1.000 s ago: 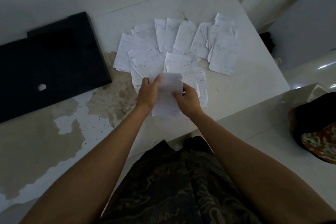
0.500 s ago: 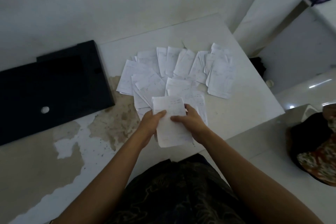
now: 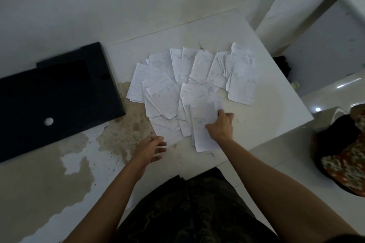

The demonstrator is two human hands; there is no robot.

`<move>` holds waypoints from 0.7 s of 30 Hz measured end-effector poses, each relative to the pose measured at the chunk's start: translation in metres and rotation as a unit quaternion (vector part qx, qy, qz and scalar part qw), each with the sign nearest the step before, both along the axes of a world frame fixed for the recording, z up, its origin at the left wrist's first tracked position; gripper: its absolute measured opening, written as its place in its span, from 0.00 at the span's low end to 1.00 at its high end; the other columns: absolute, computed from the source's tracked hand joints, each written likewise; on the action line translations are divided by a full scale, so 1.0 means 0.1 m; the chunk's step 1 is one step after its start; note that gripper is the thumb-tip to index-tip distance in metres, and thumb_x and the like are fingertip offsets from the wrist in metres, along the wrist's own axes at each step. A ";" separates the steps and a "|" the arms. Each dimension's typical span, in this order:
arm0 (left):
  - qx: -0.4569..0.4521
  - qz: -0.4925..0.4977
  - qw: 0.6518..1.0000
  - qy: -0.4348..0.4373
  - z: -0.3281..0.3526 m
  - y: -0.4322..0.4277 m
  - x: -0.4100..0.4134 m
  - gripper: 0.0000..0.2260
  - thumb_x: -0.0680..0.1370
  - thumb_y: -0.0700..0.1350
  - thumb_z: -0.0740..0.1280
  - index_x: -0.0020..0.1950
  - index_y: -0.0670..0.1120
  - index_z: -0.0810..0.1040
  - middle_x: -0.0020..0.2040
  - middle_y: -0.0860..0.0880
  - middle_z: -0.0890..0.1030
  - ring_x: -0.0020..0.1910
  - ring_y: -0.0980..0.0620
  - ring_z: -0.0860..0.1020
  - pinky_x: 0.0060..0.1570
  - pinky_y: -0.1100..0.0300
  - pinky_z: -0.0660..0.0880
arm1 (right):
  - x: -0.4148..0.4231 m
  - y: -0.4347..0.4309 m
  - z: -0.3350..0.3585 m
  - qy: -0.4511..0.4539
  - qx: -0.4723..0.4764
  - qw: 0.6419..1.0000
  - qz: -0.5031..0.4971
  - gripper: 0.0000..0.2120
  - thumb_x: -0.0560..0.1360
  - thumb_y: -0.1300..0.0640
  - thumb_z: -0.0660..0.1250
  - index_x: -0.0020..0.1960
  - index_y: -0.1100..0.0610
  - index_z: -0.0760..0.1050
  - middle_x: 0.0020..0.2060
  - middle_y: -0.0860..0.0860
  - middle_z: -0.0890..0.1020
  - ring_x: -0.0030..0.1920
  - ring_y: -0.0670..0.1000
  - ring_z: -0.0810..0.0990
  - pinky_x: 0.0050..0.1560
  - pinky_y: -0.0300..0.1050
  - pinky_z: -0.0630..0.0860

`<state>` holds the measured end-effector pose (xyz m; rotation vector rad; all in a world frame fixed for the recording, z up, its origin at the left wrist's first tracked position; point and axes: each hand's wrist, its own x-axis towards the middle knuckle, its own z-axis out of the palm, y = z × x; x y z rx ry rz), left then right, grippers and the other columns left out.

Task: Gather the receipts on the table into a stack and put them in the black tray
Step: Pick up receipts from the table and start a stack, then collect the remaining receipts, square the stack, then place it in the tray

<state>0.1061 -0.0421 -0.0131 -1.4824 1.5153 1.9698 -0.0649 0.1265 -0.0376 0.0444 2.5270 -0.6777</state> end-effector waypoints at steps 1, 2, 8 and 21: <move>0.002 -0.001 1.000 -0.002 0.00 -0.01 0.01 0.09 0.80 0.47 0.64 0.55 0.44 0.78 0.52 0.45 0.83 0.49 0.48 0.81 0.46 0.55 0.77 | 0.00 0.00 0.00 -0.010 -0.029 0.999 -0.019 0.20 0.72 0.62 0.71 0.60 0.56 0.68 0.58 0.55 0.69 0.49 0.57 0.75 0.45 0.47 0.73; 0.004 -0.002 1.000 -0.002 0.00 -0.01 0.03 0.09 0.80 0.47 0.64 0.56 0.44 0.78 0.52 0.45 0.83 0.49 0.48 0.81 0.45 0.55 0.77 | 0.00 0.00 0.01 -0.018 -0.060 0.997 -0.039 0.20 0.72 0.64 0.70 0.60 0.56 0.66 0.55 0.54 0.71 0.49 0.57 0.76 0.42 0.45 0.73; 0.018 0.001 1.000 -0.003 0.00 -0.06 0.00 0.09 0.80 0.47 0.64 0.56 0.44 0.79 0.51 0.46 0.83 0.48 0.49 0.81 0.45 0.56 0.76 | -0.04 0.14 0.07 -0.124 -0.240 0.941 -0.203 0.42 0.69 0.63 0.76 0.75 0.51 0.56 0.58 0.53 0.74 0.54 0.57 0.79 0.54 0.57 0.80; 0.038 -0.028 0.999 0.023 0.01 0.10 -0.24 0.10 0.80 0.50 0.64 0.56 0.47 0.78 0.53 0.50 0.84 0.51 0.49 0.83 0.49 0.55 0.78 | -0.23 0.67 0.23 -0.251 -0.344 0.889 -0.169 0.17 0.72 0.63 0.72 0.60 0.64 0.78 0.54 0.60 0.84 0.54 0.61 0.83 0.54 0.56 0.81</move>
